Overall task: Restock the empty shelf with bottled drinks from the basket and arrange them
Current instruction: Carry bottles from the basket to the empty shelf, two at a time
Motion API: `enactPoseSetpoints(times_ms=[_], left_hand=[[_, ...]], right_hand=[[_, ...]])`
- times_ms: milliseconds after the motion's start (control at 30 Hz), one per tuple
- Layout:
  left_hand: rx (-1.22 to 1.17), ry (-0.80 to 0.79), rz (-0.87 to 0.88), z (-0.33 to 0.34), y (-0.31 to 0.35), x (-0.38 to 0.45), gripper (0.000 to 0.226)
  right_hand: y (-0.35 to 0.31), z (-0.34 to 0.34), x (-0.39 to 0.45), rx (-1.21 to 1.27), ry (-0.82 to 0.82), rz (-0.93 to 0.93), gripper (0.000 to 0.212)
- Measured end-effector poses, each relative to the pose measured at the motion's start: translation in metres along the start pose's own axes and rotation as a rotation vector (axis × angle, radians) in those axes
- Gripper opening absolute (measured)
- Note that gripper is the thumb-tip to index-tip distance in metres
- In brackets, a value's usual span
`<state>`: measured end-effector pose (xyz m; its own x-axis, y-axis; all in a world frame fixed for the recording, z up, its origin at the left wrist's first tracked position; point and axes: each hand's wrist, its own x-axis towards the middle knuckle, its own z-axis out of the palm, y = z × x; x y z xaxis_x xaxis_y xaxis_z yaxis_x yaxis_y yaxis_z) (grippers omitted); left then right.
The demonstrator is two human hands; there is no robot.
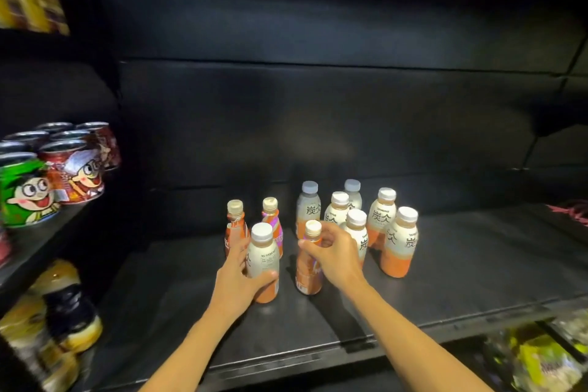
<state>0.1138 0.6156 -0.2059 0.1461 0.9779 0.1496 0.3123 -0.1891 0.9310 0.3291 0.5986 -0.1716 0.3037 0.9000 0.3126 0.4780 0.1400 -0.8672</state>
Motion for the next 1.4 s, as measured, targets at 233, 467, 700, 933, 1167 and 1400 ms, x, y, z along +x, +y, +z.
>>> enactPoseSetpoints(times_ms=[233,467,700,933,1167,1400], left_hand=[[0.039,0.045,-0.026,0.010,0.007,0.013,0.078],[0.150,0.066,-0.036,0.009,0.027,0.004,0.072],[0.583,0.138,-0.046,-0.011,0.091,-0.014,0.069],[1.002,0.166,-0.125,-0.048,0.117,-0.043,0.077],[1.101,0.171,-0.222,-0.110,0.118,-0.130,0.070],[1.174,0.298,-0.229,-0.197,0.105,-0.272,0.066]], right_hand=[[0.007,0.003,0.024,-0.013,-0.082,0.023,0.042],[-0.010,-0.010,0.027,-0.080,-0.164,-0.008,0.046],[-0.044,-0.040,0.035,-0.439,-0.241,-0.122,0.045],[-0.066,-0.056,0.023,-0.666,-0.344,-0.303,0.061],[-0.120,-0.027,-0.042,-0.722,-0.364,-0.507,0.047],[-0.191,0.045,-0.154,-0.666,-0.537,-0.675,0.073]])
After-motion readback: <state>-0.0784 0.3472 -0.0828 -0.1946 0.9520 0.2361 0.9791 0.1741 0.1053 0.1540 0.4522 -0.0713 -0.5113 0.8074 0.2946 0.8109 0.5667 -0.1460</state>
